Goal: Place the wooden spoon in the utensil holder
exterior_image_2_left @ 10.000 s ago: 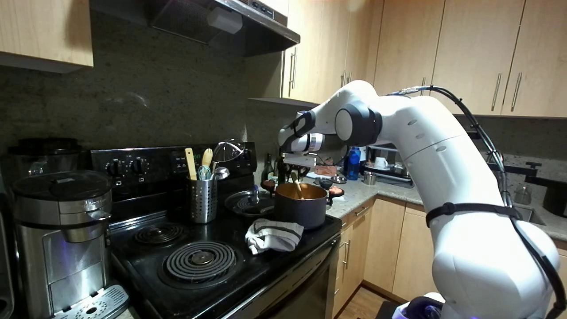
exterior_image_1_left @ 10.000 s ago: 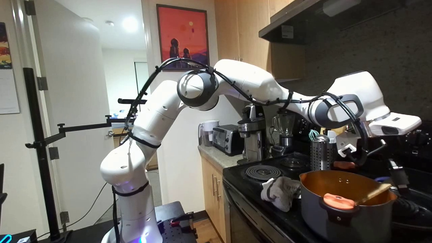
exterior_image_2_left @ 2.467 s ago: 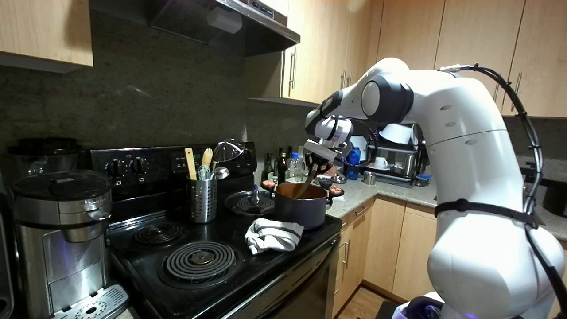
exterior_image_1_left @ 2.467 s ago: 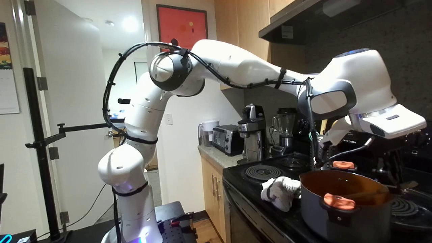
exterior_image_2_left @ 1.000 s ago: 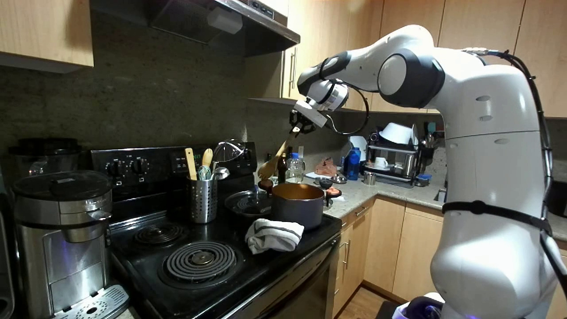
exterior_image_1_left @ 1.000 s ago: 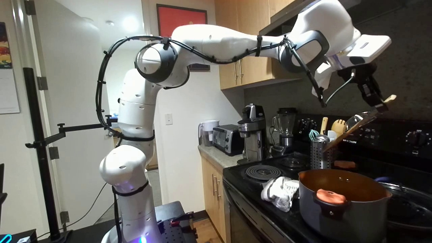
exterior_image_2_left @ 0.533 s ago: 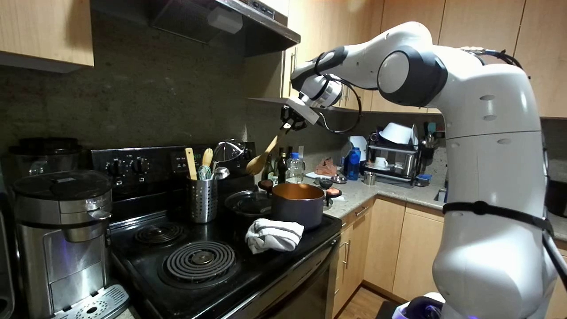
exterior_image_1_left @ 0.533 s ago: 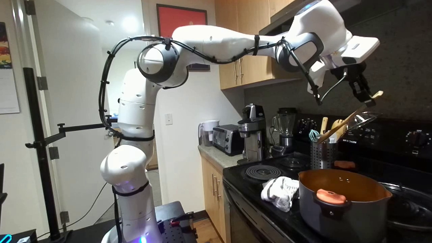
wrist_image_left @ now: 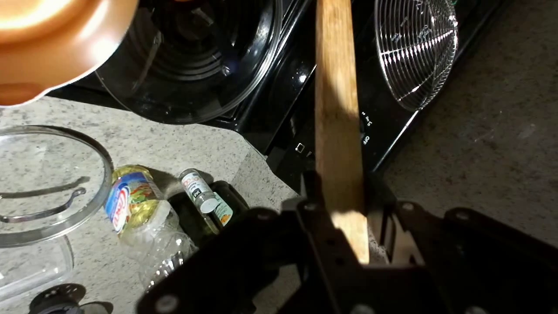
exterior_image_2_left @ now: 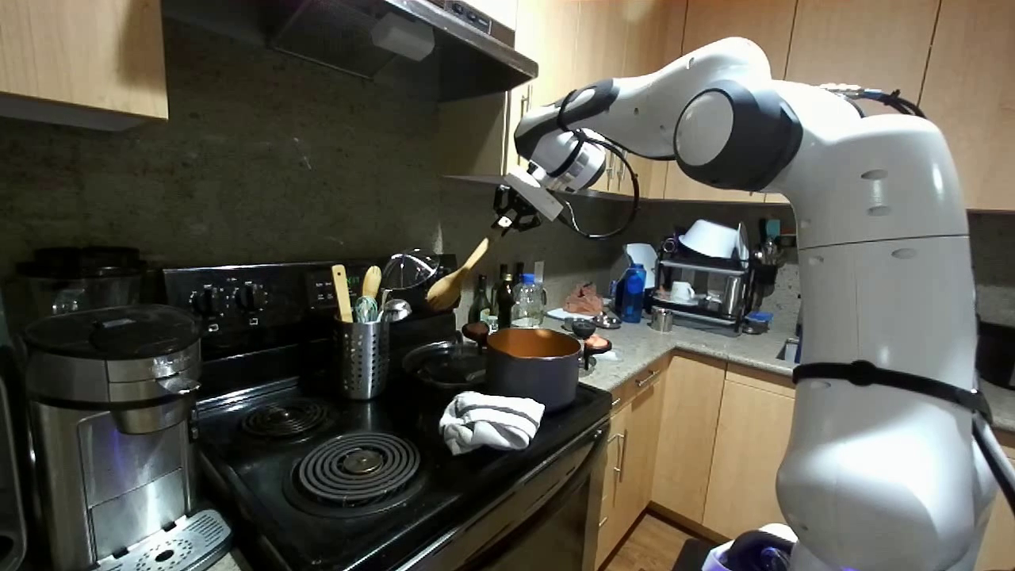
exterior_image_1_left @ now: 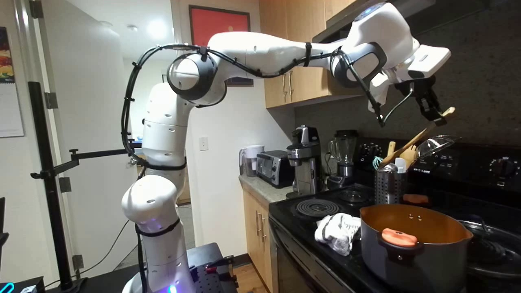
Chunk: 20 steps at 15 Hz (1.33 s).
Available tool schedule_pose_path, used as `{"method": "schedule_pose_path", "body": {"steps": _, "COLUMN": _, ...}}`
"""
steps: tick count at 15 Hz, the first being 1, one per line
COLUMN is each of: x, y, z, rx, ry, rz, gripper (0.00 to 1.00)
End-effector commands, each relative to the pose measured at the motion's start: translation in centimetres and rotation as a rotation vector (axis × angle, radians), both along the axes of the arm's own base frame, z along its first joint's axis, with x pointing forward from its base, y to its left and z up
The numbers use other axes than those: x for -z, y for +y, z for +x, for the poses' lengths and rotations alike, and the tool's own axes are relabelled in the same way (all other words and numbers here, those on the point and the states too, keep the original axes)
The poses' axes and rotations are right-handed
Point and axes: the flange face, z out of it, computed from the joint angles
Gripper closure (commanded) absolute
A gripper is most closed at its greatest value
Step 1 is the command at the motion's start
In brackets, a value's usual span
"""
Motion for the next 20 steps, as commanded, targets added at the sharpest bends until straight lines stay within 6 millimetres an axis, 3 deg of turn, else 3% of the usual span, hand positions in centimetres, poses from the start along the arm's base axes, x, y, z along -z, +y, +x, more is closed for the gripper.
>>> {"method": "schedule_pose_path", "body": {"steps": 1, "x": -0.1, "y": -0.1, "z": 0.0, "rx": 0.0, "ry": 0.0, "rz": 0.0, "gripper": 0.71}}
{"method": "schedule_pose_path", "body": {"steps": 5, "x": -0.1, "y": -0.1, "z": 0.0, "rx": 0.0, "ry": 0.0, "rz": 0.0, "gripper": 0.71}}
{"method": "schedule_pose_path", "body": {"steps": 6, "x": -0.1, "y": -0.1, "z": 0.0, "rx": 0.0, "ry": 0.0, "rz": 0.0, "gripper": 0.93}}
{"method": "schedule_pose_path", "body": {"steps": 10, "x": -2.1, "y": 1.1, "z": 1.1, "rx": -0.017, "ry": -0.058, "rz": 0.006, "gripper": 0.93}}
{"method": "schedule_pose_path", "body": {"steps": 16, "x": -7.6, "y": 3.9, "z": 2.3, "rx": -0.067, "ry": -0.212, "rz": -0.005, "gripper": 0.93}}
{"method": "schedule_pose_path", "body": {"steps": 20, "x": -8.3, "y": 5.9, "z": 3.1, "rx": -0.107, "ry": -0.321, "rz": -0.101, "gripper": 0.93}}
